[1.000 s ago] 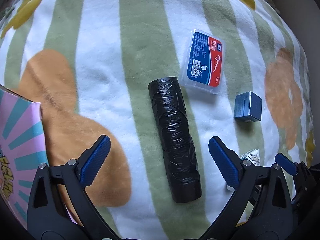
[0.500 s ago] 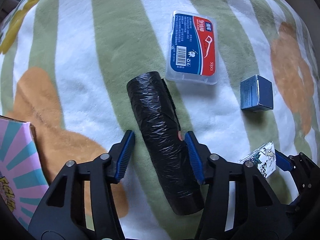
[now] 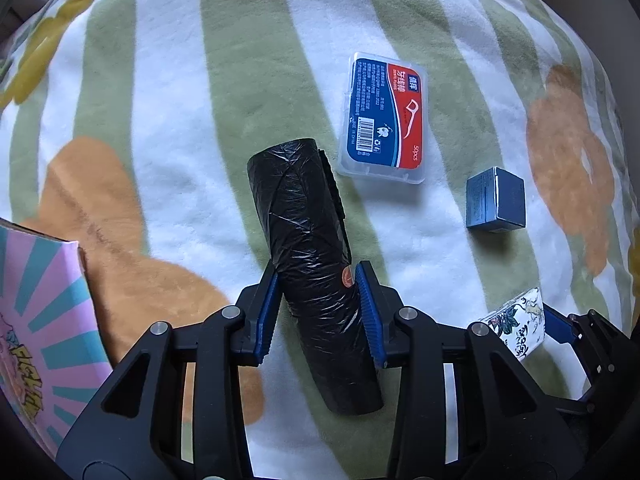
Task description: Organize objects
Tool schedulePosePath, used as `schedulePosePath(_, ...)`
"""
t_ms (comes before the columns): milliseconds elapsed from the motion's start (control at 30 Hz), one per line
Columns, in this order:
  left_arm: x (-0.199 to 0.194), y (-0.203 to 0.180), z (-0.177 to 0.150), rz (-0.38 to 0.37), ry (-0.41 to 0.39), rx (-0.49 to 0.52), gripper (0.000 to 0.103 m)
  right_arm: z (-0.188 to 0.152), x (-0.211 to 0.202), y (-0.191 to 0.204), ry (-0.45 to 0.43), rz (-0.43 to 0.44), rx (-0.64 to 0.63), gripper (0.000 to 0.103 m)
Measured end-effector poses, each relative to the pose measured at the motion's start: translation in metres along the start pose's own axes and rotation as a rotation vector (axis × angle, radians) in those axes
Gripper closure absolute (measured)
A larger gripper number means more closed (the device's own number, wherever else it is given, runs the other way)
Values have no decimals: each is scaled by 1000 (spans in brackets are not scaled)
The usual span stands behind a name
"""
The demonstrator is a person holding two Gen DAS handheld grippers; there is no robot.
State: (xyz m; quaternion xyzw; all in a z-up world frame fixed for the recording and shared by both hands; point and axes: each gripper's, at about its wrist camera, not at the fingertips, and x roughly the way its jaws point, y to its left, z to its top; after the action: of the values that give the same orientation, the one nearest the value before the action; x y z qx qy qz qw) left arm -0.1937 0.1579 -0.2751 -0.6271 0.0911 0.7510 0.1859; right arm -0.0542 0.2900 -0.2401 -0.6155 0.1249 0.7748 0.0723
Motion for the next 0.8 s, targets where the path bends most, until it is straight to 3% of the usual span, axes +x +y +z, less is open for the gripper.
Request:
schedulePosePath(433,-70,0,-15,-42,-76,-64,78,-2,-56,10,-61,5,-37,45)
schedulePosePath(633,-44,9,-23,-86,-18,-121,77,2,-30,12,-51,7,-27,45)
schedulePosePath(667,-41,9,-24,-84,-18,-119,74,1,-29,12,-48,6,-26,45)
schedulePosePath(733,-37,8,-25,-98,-22,-110,50,-3,-28,10,-42,6,-19,45)
schedulePosePath(767,-36,7,-24,-101,-27,-106,10,-4,-28,9,-39,6,-15,45)
schedulePosePath(800,-37,6,-24,-105,-44,-102,1,-5,-27,8,-38,6,-12,45)
